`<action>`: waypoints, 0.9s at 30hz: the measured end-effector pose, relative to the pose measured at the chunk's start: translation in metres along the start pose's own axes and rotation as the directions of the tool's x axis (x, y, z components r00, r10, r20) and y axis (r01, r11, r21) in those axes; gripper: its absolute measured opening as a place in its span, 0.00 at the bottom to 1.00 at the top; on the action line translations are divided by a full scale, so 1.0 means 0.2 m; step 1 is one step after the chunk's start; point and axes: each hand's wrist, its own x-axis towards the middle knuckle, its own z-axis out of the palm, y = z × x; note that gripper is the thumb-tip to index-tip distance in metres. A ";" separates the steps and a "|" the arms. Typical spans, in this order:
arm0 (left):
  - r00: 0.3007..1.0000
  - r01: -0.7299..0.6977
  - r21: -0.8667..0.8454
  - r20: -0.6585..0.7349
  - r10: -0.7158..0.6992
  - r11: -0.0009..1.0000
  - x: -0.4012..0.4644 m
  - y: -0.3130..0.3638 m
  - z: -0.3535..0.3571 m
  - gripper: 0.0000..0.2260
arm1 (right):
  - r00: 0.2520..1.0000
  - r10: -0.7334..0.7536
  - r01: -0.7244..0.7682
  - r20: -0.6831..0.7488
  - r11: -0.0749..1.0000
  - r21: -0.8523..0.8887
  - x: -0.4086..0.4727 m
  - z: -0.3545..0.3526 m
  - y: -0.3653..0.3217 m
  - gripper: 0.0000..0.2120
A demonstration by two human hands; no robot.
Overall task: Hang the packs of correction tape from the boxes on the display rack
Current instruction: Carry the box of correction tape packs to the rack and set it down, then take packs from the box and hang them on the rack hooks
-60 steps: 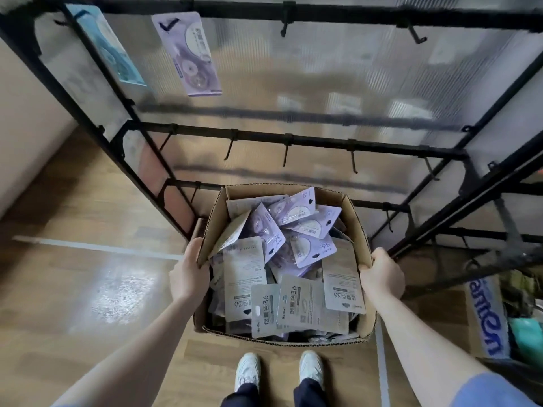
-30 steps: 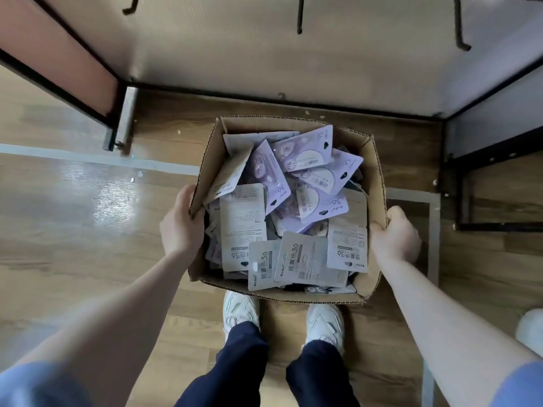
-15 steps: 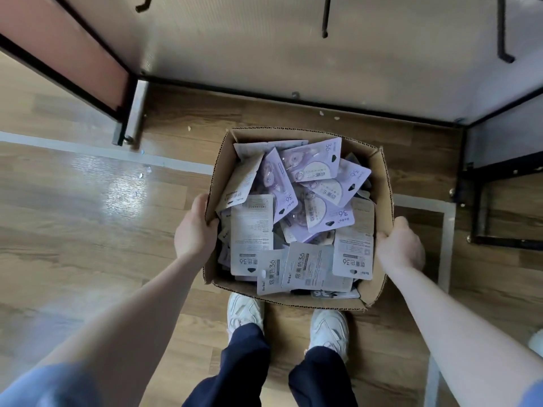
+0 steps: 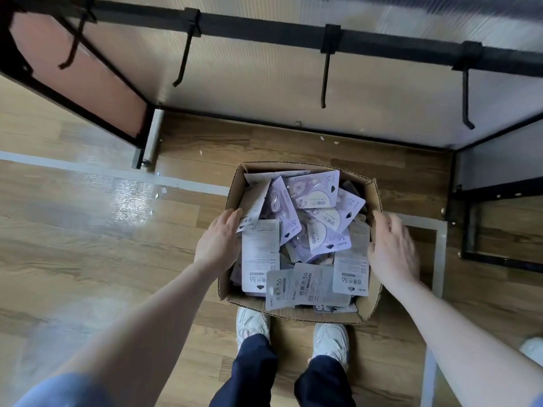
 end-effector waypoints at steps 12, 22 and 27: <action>0.982 -0.016 0.325 -0.175 0.077 0.946 0.17 -0.01 0.21 0.25 | 0.938 -0.336 0.345 0.089 0.928 -0.141 0.31 0.08 -0.02 0.36; 0.972 0.024 0.195 -0.232 0.022 0.980 0.25 0.03 0.14 0.15 | 0.808 -0.580 0.590 0.106 0.791 -0.161 0.26 0.12 0.01 0.37; 0.969 -0.042 0.161 -0.236 0.080 0.986 0.21 0.03 0.00 0.11 | 0.681 -0.732 0.724 0.013 0.672 -0.157 0.24 0.04 -0.06 0.28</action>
